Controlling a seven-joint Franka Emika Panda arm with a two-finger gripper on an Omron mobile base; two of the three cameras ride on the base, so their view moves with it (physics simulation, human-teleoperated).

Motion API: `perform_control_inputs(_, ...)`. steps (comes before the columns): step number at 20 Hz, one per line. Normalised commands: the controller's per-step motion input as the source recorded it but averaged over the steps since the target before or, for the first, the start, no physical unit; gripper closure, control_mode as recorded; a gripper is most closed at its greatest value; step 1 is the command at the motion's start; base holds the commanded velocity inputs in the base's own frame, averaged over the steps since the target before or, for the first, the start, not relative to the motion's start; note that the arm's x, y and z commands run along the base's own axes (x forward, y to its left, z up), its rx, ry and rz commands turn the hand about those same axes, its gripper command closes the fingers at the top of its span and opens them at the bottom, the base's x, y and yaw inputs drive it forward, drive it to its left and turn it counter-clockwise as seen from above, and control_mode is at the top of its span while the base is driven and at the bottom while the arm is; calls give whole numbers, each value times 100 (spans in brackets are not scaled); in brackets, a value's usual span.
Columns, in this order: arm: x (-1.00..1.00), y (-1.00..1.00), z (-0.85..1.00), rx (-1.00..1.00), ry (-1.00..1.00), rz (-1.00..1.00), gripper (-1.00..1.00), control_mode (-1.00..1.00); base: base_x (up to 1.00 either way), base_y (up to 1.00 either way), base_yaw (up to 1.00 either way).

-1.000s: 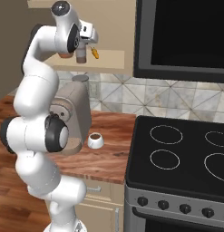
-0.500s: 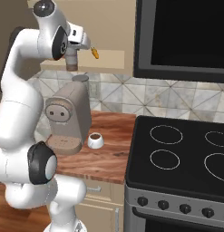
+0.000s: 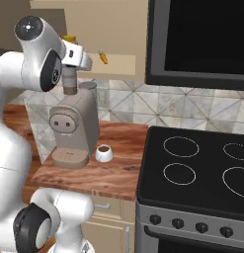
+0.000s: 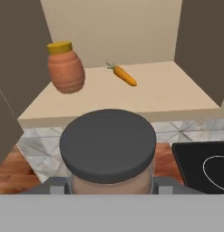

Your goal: Pick the cinnamon and honey bottle from the cabinet and place them next to the mug.

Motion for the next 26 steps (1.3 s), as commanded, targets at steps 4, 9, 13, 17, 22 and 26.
perform_control_inputs(4,-90,-56,-27,0,-6,1,100,-100,0,0,0)
perform_control_inputs(9,-70,-66,-39,0,-1,9,100,-100,0,0,0)
perform_control_inputs(13,-37,-38,-36,0,0,24,100,-100,0,0,0)
perform_control_inputs(17,-7,-8,-30,0,0,37,100,-100,0,0,0)
perform_control_inputs(22,0,-6,-19,0,0,43,100,-100,0,0,0)
perform_control_inputs(26,0,-10,-14,0,0,42,100,-100,0,0,0)
